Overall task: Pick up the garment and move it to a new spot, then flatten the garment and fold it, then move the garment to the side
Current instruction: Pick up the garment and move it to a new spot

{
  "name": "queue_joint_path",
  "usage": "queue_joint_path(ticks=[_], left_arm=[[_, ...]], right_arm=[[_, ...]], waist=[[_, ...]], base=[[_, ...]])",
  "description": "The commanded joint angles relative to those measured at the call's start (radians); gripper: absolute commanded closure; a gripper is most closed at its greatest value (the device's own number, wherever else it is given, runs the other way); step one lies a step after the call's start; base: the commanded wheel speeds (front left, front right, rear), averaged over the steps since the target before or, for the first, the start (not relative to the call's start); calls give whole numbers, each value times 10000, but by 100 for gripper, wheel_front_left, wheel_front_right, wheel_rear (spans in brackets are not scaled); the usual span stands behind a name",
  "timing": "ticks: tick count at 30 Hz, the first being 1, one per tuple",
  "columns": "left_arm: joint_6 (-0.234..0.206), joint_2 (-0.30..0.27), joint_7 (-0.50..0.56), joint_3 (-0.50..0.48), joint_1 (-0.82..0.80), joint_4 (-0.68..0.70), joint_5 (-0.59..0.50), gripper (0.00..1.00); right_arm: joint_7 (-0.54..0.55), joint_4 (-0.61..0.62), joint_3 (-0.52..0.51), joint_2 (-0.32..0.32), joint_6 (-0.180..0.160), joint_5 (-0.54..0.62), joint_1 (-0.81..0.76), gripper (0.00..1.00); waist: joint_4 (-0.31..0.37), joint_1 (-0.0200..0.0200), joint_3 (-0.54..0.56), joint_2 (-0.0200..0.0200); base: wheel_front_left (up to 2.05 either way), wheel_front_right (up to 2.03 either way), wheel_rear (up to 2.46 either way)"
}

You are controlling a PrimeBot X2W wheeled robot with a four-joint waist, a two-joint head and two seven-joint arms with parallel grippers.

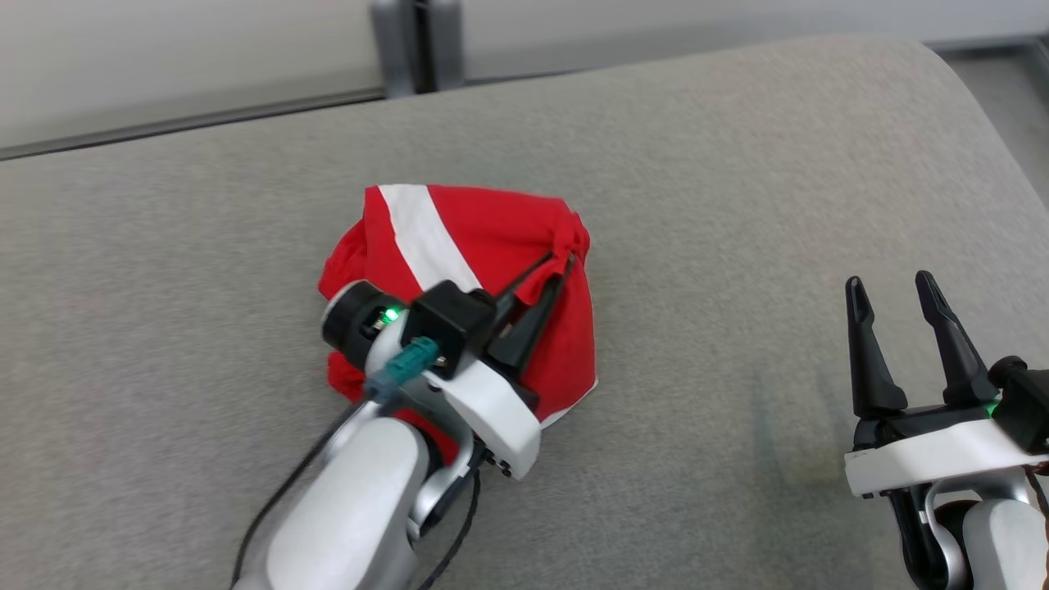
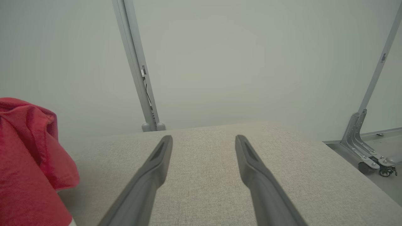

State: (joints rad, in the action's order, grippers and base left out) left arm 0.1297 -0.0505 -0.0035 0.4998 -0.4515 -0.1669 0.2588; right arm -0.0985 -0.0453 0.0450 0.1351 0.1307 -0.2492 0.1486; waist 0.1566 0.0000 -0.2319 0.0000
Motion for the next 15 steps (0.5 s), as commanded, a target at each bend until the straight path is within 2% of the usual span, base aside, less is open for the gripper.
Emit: queue_joint_path(ticks=[1, 5, 6, 7, 11, 15], left_arm=[[7, -67, -13, 247, -183, -284, 101, 100], [9, -70, -191, 998, -354, -1147, 193, 100], [10, -68, -344, 1076, -382, -1278, 197, 77], [10, -63, -522, 1202, -375, -1393, 191, 0], [-69, -59, -1419, 1256, -202, -1494, 418, 0], [-577, -48, -2162, 798, 2, -1078, 653, 0]], right_arm=[[-142, -91, 38, -56, 0, -83, 174, 0], [-405, -343, -49, -75, 0, -142, 251, 0], [-434, -401, -77, -69, 0, -143, 277, 0], [-472, -461, -113, -67, 0, -125, 288, 0], [-537, -561, -173, 23, 0, -57, 350, 0], [-435, -607, -238, 121, 0, 27, 232, 0]], waist=[[935, 0, -853, 0], [1029, 0, -1101, 0], [1002, 0, -1112, 0], [949, 0, -1099, 0], [582, 0, -850, 0], [64, 0, -323, 0]], base=[[0, 0, 0], [0, 0, 0], [0, 0, 0], [0, 0, 0], [0, 0, 0], [0, 0, 0]])
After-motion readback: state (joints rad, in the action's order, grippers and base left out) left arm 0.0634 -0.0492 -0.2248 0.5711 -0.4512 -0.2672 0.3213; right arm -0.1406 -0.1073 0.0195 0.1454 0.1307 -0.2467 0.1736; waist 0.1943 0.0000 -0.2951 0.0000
